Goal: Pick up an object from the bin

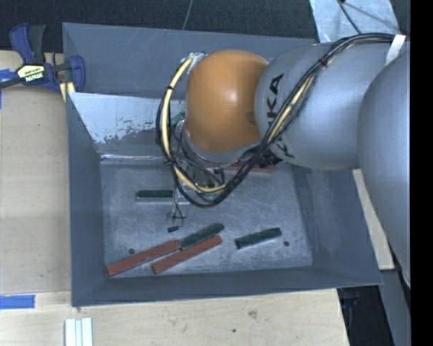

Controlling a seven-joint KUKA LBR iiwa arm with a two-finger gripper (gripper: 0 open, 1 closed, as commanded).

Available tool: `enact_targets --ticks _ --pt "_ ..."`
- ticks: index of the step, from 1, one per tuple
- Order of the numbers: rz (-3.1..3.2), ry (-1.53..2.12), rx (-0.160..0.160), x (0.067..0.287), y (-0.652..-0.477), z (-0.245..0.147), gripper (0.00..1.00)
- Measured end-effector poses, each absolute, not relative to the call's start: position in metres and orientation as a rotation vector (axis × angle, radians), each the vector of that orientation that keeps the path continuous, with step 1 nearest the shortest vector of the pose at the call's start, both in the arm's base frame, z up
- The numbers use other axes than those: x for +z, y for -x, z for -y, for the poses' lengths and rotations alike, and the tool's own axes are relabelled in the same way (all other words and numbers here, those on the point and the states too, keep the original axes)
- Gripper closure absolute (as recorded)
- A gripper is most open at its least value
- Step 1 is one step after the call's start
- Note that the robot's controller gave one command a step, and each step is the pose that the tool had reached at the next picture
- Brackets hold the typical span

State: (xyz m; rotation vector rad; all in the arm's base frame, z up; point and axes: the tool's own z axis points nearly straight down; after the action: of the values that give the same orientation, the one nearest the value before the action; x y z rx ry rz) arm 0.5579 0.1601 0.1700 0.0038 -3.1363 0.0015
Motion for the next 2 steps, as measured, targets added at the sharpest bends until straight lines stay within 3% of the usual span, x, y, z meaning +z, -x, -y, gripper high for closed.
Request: enact_targets --ticks 1,2 --pt "3.145 0.002 -0.002 0.174 -0.560 -0.160 0.00" --pt "3.145 0.137 -0.003 0.081 -0.600 -0.151 0.00"
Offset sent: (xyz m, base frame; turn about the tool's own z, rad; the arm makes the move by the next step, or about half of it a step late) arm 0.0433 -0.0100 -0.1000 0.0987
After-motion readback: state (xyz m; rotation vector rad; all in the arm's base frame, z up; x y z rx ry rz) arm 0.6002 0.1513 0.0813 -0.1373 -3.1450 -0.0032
